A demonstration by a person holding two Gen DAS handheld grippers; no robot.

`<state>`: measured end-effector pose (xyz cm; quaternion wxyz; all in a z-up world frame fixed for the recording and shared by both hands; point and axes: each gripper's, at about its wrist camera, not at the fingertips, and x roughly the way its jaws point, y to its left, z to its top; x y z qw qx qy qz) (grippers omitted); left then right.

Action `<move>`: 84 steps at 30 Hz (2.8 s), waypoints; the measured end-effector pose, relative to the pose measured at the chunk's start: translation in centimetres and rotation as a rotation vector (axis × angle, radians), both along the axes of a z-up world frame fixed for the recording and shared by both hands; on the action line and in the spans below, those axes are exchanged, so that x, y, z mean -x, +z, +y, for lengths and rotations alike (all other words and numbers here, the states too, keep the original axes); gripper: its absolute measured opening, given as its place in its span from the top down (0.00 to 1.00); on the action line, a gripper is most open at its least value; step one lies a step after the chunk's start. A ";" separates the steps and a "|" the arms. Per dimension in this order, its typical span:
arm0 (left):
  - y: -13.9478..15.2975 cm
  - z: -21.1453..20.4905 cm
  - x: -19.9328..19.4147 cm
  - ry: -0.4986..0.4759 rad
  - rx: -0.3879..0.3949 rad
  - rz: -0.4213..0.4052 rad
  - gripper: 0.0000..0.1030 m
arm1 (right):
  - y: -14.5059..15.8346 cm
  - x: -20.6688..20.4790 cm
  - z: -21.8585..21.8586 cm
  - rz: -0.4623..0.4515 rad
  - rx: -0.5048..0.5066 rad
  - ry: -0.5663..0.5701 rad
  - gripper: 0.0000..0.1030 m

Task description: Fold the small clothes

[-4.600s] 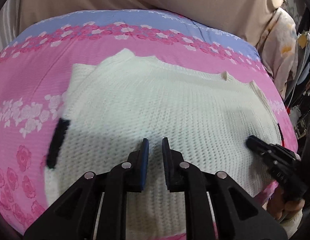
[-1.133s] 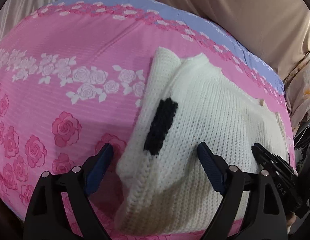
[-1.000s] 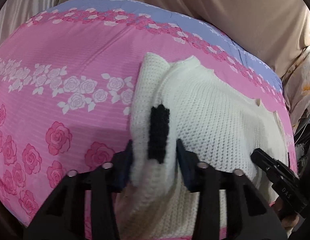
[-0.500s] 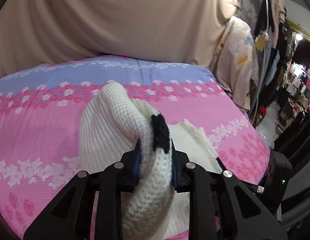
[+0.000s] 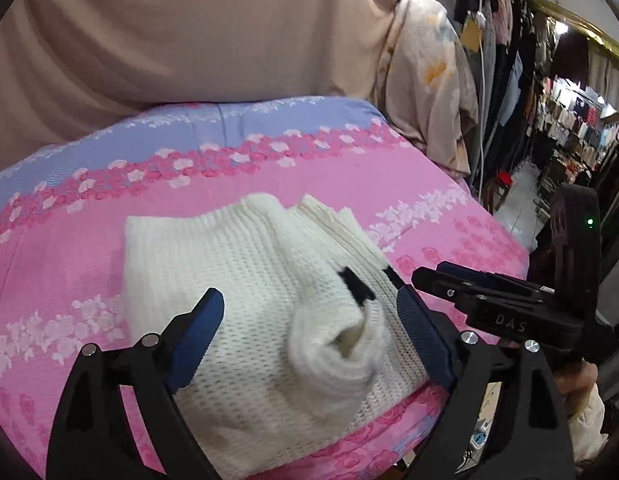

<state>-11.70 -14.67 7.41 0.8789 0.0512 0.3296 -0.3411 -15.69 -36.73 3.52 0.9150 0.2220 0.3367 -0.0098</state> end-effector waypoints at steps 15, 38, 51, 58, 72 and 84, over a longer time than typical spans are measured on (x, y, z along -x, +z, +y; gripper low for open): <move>-6.2 6.3 -2.2 0.222 -0.104 0.225 0.16 | -1.1 -7.9 5.7 0.022 -0.175 0.266 0.78; -7.7 1.5 -3.0 0.153 -0.127 0.217 0.14 | -1.3 2.6 2.8 0.024 -0.127 0.218 0.43; -7.9 1.2 -2.2 0.132 -0.154 0.224 0.13 | -5.6 4.9 2.1 0.116 -0.038 0.128 0.91; -8.9 1.3 -2.7 0.129 -0.132 0.280 0.10 | -2.6 5.6 0.2 0.059 -0.094 0.086 0.67; -5.4 0.6 -2.3 0.173 -0.123 0.177 0.11 | -2.8 -4.9 -0.2 0.071 0.014 0.084 0.81; -7.0 -1.2 -3.8 0.196 -0.182 0.177 0.10 | -3.8 -4.3 -2.5 0.076 0.030 0.029 0.80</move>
